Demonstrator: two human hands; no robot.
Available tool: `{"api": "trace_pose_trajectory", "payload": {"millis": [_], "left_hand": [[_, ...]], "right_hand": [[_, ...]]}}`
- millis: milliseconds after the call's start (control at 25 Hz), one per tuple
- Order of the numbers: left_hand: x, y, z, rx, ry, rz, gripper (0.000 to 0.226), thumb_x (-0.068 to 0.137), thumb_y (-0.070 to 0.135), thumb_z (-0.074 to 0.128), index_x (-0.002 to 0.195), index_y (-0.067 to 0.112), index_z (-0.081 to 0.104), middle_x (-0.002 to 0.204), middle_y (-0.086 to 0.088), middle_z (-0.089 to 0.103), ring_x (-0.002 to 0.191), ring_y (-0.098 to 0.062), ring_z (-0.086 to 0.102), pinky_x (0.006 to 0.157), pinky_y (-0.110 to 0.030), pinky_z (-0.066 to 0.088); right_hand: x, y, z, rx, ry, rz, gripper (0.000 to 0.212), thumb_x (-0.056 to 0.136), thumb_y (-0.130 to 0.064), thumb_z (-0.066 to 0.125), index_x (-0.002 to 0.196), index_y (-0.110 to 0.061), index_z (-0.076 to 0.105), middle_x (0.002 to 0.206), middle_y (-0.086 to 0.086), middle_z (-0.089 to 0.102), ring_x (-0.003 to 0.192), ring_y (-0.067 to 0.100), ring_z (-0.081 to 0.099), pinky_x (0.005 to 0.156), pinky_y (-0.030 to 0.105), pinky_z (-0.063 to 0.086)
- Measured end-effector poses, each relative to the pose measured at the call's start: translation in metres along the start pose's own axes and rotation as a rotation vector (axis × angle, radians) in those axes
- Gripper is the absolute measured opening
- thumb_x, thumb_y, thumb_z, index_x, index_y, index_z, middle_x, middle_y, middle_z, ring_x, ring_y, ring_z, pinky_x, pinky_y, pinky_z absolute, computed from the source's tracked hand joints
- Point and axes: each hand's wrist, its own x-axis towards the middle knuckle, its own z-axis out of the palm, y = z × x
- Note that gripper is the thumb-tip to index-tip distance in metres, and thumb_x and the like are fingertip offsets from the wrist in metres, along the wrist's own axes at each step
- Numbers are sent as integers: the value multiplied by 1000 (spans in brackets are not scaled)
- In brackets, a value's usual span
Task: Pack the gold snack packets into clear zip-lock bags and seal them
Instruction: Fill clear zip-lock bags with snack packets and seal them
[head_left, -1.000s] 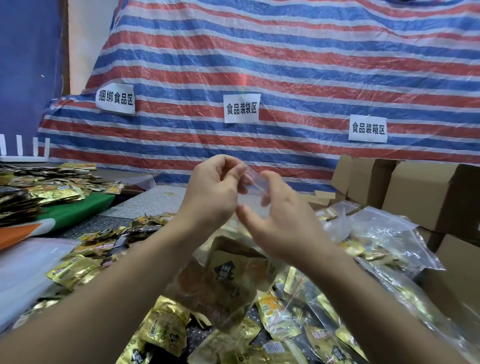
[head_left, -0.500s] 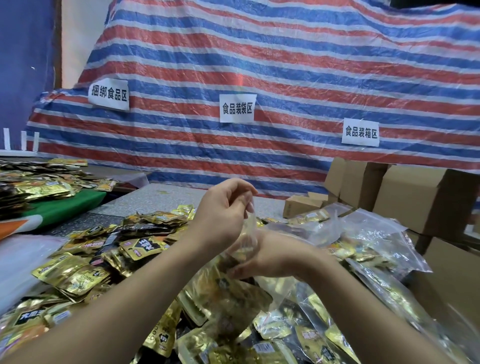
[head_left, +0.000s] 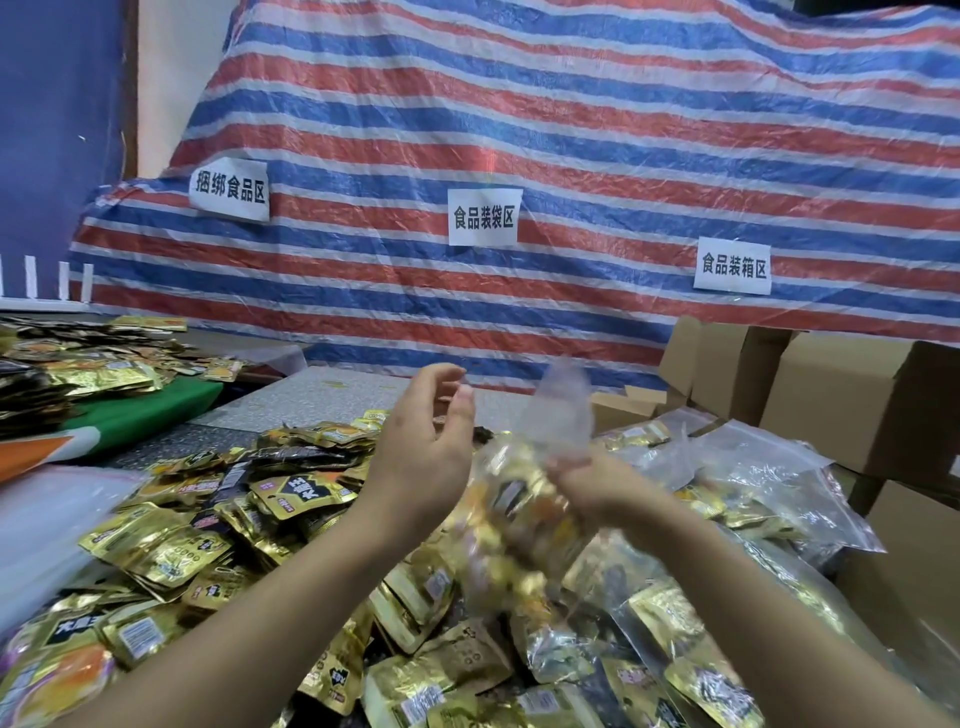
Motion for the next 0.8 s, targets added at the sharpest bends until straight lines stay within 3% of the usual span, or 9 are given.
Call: {"api": "trace_pose_trajectory", "payload": {"millis": [80, 160, 200, 280, 360, 480, 600, 680, 800], "left_hand": [[-8, -14, -6, 14, -12, -56, 14, 103, 33, 44, 116, 32, 50, 108, 12, 59, 99, -2, 57, 77, -19, 48], [-18, -29, -10, 44, -47, -122, 13, 103, 32, 44, 114, 32, 51, 108, 10, 60, 98, -1, 57, 73, -16, 45], [-22, -36, -11, 61, -67, -154, 13, 103, 31, 44, 113, 32, 53, 108, 10, 61, 98, -2, 58, 72, -16, 46], [-31, -46, -11, 98, -100, -200, 15, 102, 30, 46, 114, 33, 55, 107, 12, 61, 97, -5, 60, 73, -20, 50], [-37, -53, -11, 128, -128, -229, 13, 102, 29, 48, 111, 36, 54, 106, 15, 61, 95, -3, 61, 75, -21, 51], [-42, -64, -11, 116, -166, -281, 13, 102, 30, 48, 109, 37, 56, 104, 15, 63, 93, -4, 63, 75, -20, 50], [-44, -71, -9, 161, -221, -319, 13, 101, 33, 47, 99, 41, 57, 96, 15, 64, 87, -1, 63, 66, -14, 44], [-46, -75, -8, 225, -293, -327, 14, 101, 34, 47, 96, 39, 59, 92, 14, 65, 83, -1, 62, 64, -14, 44], [-55, -73, -6, 412, -461, -243, 13, 101, 39, 47, 102, 36, 59, 97, 19, 62, 86, 3, 58, 74, -16, 48]], "right_hand": [[13, -2, -37, 168, 244, -32, 17, 95, -3, 54, 84, -6, 68, 64, -5, 68, 57, 11, 61, 43, 15, 45], [35, 0, -77, 154, 542, -135, 15, 91, 3, 56, 84, -1, 68, 71, 7, 71, 68, 27, 65, 52, 29, 51], [46, 6, -93, -45, 708, -185, 14, 92, 3, 52, 89, 2, 66, 81, 17, 70, 71, 35, 61, 56, 38, 49], [65, 27, -112, -549, 926, -263, 17, 93, -1, 47, 97, -3, 63, 89, 23, 66, 69, 36, 55, 58, 37, 38], [76, 56, -112, -938, 779, -222, 28, 92, -5, 48, 115, -12, 63, 97, 14, 65, 77, 34, 61, 62, 36, 41], [82, 104, -80, -1214, 212, 47, 30, 96, -35, 47, 121, -27, 61, 120, 0, 61, 110, 22, 60, 93, 39, 47], [87, 110, -69, -1139, 141, 71, 51, 95, -67, 29, 121, -35, 59, 131, -2, 58, 120, 21, 55, 104, 47, 38], [89, 107, -71, -1128, 116, 57, 63, 89, -79, 22, 111, -35, 61, 126, -2, 62, 115, 20, 58, 101, 46, 41], [86, 104, -74, -1106, 118, -2, 76, 80, -89, 14, 101, -34, 61, 116, -3, 66, 108, 18, 60, 92, 41, 41]]}}
